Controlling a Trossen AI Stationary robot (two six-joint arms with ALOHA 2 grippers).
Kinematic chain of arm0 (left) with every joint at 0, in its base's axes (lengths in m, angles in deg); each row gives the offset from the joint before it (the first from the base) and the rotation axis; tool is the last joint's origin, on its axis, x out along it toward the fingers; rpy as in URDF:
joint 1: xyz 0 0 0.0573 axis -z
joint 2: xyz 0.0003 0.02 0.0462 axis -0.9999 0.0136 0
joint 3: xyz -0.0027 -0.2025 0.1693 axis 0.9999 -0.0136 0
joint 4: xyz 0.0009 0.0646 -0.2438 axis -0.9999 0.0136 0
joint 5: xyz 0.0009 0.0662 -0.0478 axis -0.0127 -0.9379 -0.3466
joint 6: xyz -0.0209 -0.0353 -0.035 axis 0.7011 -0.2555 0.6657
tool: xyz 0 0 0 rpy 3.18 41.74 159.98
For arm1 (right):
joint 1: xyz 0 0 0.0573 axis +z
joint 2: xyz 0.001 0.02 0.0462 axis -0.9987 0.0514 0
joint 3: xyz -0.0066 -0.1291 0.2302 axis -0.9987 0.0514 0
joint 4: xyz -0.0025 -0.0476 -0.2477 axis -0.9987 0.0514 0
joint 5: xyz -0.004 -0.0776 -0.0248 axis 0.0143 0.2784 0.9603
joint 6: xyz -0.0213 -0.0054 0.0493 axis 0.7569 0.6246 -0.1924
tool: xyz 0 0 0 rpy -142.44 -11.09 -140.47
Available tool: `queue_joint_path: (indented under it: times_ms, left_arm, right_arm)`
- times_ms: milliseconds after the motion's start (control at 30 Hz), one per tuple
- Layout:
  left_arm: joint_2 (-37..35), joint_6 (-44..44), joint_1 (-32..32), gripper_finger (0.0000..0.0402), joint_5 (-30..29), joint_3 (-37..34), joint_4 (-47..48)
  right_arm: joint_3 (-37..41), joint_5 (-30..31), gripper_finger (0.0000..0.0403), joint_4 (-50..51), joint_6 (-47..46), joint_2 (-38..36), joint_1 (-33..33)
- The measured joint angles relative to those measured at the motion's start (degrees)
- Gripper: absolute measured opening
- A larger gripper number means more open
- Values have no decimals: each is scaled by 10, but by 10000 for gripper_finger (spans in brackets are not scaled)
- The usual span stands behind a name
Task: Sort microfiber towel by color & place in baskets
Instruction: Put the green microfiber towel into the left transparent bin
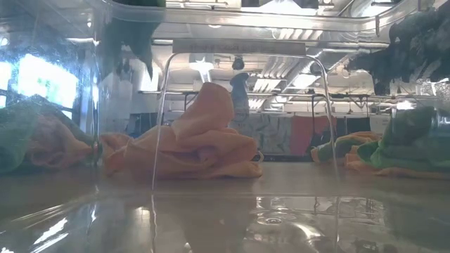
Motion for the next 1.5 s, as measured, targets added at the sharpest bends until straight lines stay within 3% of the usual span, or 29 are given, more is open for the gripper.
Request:
queue_joint_path:
  times_ms: [333,733,1067,1500]
  left_arm:
    - [111,159,183,0,-11,19,0]
    - [229,212,313,0,7,171,-1]
    - [190,267,389,0,14,188,0]
    - [145,286,480,0,79,188,0]
  right_arm:
    - [0,0,0,0,0,0,0]
    - [0,0,0,0,0,0,0]
    - [0,0,0,0,0,0,0]
    - [0,0,0,0,0,0,0]
